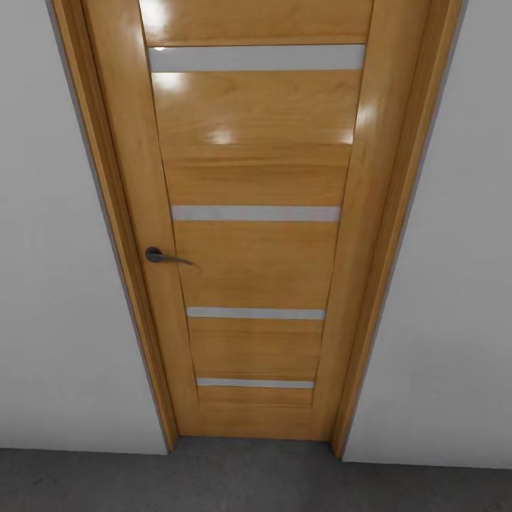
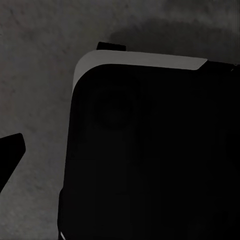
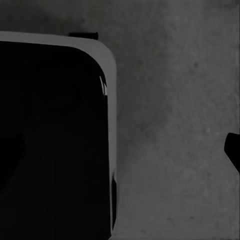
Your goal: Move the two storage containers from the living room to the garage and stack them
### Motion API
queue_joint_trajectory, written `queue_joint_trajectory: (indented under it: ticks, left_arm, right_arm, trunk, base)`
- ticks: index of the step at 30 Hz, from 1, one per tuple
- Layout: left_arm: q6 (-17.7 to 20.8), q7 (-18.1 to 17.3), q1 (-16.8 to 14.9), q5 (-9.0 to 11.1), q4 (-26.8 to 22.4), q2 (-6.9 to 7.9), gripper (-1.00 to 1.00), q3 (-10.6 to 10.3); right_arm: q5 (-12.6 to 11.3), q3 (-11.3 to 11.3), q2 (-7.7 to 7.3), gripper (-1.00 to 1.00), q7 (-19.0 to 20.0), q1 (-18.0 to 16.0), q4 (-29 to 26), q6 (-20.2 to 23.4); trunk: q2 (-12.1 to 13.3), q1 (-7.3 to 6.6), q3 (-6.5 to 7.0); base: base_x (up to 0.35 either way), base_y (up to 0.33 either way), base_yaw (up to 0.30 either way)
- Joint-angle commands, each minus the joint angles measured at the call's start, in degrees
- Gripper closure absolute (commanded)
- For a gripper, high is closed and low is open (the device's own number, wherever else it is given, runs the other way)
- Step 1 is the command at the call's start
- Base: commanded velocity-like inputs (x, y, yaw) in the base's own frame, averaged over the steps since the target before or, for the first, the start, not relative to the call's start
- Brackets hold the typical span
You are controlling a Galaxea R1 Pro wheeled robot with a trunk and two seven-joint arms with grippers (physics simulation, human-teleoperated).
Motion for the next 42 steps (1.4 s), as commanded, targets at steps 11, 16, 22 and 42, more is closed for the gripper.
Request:
queue_joint_trajectory:
  ticks: [11, 16, 22, 42]
  left_arm:
    - [-0.08, -0.06, 0.01, 0.41, -0.03, 0.05, -1.00, 0.07]
    - [-0.08, -0.07, 0.02, 0.41, -0.03, 0.05, -1.00, 0.07]
    - [-0.08, -0.07, 0.03, 0.41, -0.05, 0.05, -1.00, 0.07]
    - [-0.08, -0.07, 0.06, 0.41, -0.36, 0.03, -1.00, 0.07]
  right_arm:
    - [9.08, 0.09, 1.07, -1.00, -5.98, -10.94, -40.76, 25.04]
    - [9.23, 0.56, 5.02, -1.00, -5.87, -15.71, -41.72, 29.36]
    - [10.01, 10.60, 11.06, -1.00, -5.91, -17.86, -46.93, 33.67]
    - [9.64, 22.86, 13.66, -1.00, -6.24, -33.45, -59.51, 27.88]
  trunk:
    - [-0.03, 0.00, -0.05]
    - [-0.03, 0.00, -0.05]
    - [-0.03, 0.00, -0.05]
    - [-0.03, 0.00, -0.05]
  base:
    - [0.000, 0.000, 0.000]
    - [0.000, 0.000, 0.000]
    - [0.000, 0.000, 0.000]
    - [0.000, 0.000, 0.000]
